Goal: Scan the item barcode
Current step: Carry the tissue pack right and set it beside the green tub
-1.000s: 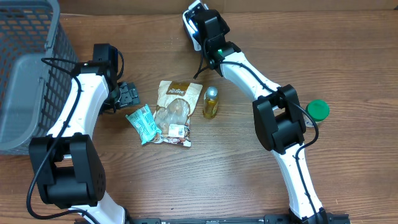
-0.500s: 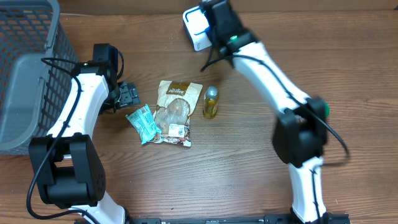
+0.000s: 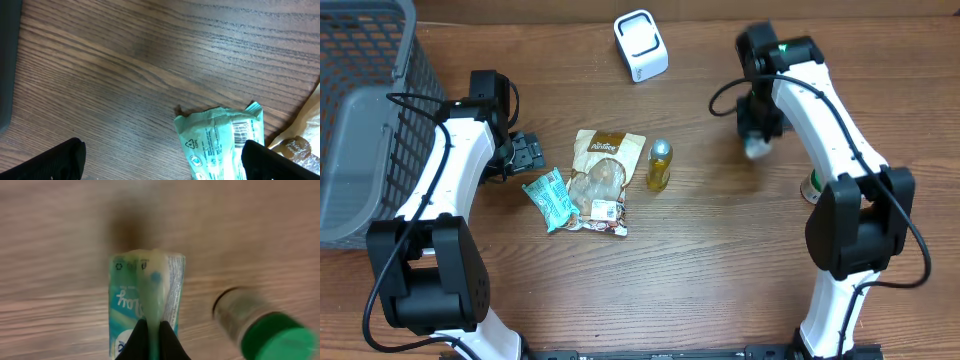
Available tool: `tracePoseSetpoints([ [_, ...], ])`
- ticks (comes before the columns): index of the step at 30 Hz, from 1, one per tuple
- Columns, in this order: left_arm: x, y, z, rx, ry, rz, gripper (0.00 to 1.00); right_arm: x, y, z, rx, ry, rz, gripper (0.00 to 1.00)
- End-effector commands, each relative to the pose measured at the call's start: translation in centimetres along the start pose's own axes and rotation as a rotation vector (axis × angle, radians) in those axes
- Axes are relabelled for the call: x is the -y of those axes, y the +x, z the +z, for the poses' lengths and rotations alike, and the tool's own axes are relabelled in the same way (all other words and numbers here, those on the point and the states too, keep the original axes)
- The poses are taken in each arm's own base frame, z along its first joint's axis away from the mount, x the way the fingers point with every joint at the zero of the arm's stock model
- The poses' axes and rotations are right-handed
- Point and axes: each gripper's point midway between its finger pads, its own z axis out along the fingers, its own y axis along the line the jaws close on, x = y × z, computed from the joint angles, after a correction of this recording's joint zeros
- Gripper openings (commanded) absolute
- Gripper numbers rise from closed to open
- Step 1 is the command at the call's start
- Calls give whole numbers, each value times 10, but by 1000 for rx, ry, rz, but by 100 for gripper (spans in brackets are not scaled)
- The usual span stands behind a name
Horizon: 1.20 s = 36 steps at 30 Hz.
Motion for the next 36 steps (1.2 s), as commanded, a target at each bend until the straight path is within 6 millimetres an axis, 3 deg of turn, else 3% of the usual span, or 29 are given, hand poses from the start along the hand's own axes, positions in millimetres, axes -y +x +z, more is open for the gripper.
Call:
tracePoseSetpoints([
  [1, -5, -2, -9, 24, 0, 4, 100, 10, 22, 31, -98, -6, 63, 4],
  [6, -5, -2, -9, 24, 0, 4, 100, 20, 31, 50, -130, 2, 89, 13],
  [8, -5, -2, -9, 24, 0, 4, 100, 21, 31, 51, -129, 2, 92, 51],
  [9, -5, -2, -9, 24, 1, 4, 100, 20, 30, 51, -125, 0, 93, 65],
  [10, -5, -2, -9, 24, 1, 4, 99, 20, 28, 51, -119, -1, 93, 76],
  [11, -5, -2, -9, 24, 0, 4, 100, 19, 27, 51, -113, -3, 94, 80],
  [15, -5, -2, -9, 24, 0, 4, 100, 10, 27, 48, -116, -58, 98, 81],
  [18, -5, -2, -9, 24, 0, 4, 100, 0, 17, 30, -79, -141, 110, 78],
  [23, -5, -2, -9, 24, 0, 4, 100, -6, 1, -32, 68, -273, 128, 80],
  [25, -5, -2, -9, 24, 0, 4, 100, -10, 1, -60, 121, -345, 128, 86],
  [28, -5, -2, -9, 24, 0, 4, 100, -14, 4, -82, 155, -411, 124, 100],
  [36, -5, -2, -9, 24, 0, 4, 99, -13, 11, -85, 142, -411, 123, 100],
])
